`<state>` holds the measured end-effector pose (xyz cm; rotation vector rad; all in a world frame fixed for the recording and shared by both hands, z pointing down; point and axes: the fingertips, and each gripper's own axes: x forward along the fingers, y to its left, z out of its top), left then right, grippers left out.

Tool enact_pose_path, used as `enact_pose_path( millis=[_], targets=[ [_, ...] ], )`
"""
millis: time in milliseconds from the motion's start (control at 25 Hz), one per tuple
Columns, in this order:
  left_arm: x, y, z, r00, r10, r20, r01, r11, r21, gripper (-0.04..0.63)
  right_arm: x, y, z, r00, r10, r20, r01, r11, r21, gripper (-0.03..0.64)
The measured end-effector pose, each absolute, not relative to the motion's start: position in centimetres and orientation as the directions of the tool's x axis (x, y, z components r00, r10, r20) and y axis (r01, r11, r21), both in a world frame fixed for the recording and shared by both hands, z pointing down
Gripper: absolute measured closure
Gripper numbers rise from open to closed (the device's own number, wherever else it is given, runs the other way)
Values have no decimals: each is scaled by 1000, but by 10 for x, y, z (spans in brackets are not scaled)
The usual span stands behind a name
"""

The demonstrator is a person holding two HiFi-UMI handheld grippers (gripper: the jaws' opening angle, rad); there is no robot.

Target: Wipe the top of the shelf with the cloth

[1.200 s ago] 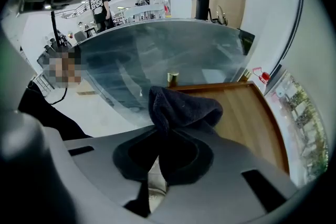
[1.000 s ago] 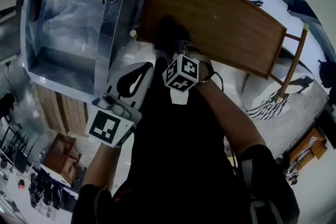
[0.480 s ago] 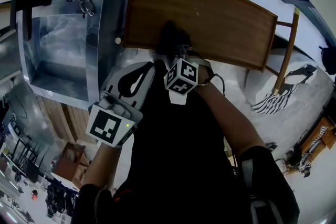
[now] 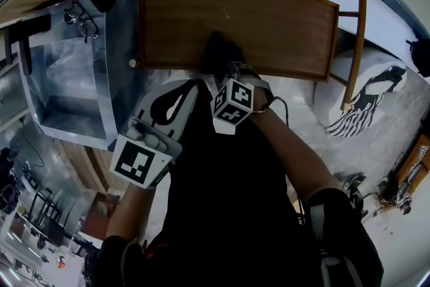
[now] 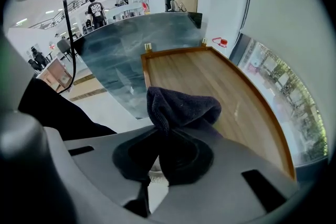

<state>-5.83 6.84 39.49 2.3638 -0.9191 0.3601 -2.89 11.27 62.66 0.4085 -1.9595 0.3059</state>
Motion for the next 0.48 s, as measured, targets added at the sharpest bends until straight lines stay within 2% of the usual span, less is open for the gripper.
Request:
enact_pose_path(
  millis=[480],
  targets=[
    [11,70,393,777,-460,431,-621,-671,404,575,52,121,628,-344,-186,920,-511,859,-17,591]
  ],
)
